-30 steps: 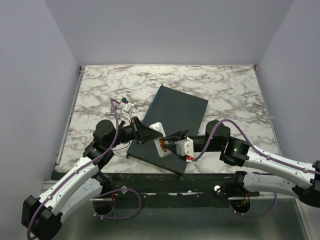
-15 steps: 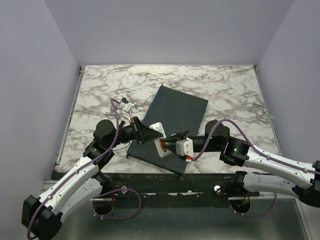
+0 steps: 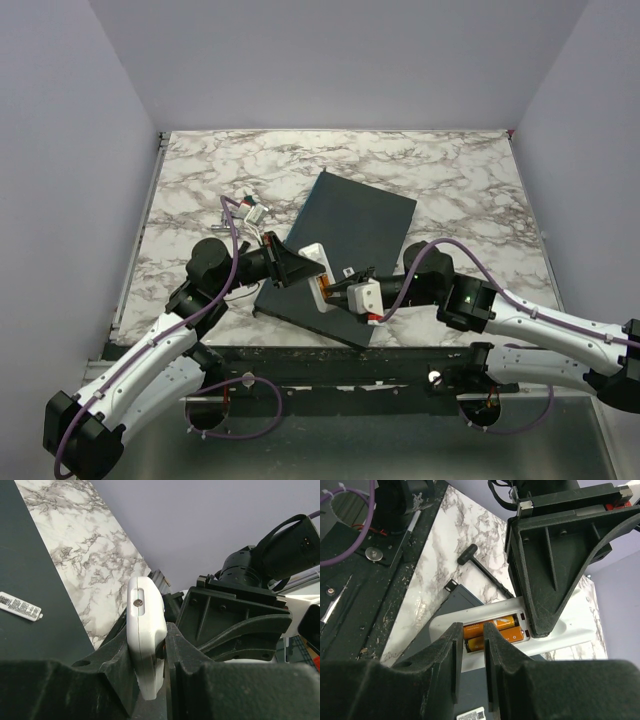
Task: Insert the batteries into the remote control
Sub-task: Load the battery into the remote control.
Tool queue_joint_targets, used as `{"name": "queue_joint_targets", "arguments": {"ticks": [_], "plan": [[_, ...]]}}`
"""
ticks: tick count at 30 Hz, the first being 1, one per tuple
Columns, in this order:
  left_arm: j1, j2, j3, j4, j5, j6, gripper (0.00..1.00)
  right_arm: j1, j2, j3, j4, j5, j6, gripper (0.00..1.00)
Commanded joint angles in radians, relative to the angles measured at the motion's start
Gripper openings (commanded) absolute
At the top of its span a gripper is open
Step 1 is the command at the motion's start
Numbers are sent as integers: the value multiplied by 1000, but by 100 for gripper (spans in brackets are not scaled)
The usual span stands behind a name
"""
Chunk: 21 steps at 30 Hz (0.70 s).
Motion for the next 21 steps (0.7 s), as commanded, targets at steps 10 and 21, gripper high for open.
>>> {"name": "queue_joint_targets", "arguments": {"ticks": [10, 21], "plan": [[-9, -9, 36, 56, 32, -17, 0, -8, -15, 48, -60, -135, 29, 30], [-9, 8, 37, 68, 36, -24, 0, -7, -38, 59, -4, -216, 45, 30]]}}
